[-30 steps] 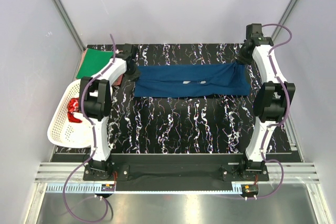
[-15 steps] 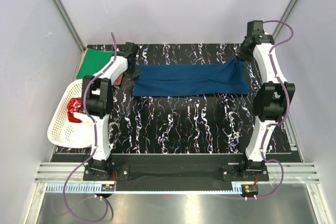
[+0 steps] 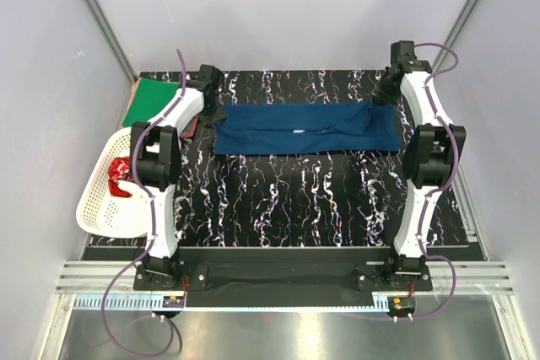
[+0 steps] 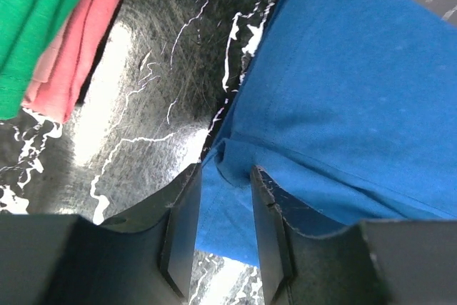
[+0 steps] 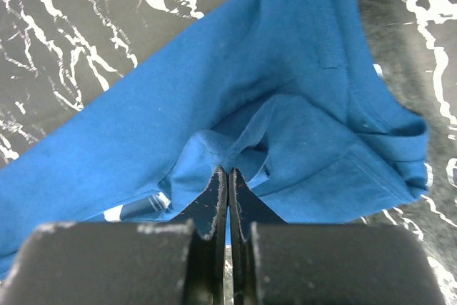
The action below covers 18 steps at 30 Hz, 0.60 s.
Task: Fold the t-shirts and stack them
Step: Fold the tshirt
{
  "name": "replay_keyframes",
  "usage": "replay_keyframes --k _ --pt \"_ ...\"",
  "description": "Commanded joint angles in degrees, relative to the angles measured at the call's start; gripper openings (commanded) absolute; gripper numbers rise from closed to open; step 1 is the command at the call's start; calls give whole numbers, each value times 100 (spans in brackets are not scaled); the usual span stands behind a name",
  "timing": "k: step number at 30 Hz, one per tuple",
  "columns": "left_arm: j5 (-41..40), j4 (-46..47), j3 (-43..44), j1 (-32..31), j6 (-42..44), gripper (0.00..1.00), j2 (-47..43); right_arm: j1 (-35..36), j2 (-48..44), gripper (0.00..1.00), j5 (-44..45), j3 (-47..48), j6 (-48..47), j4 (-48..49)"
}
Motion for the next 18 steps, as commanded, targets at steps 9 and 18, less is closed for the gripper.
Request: replay_keyframes --k 9,18 --pt "209 638 -1030 -44 262 40 -1222 -22 247 0 -510 353 166 205" --pt "183 964 -2006 -290 429 40 -1328 -31 203 0 -448 353 157 188"
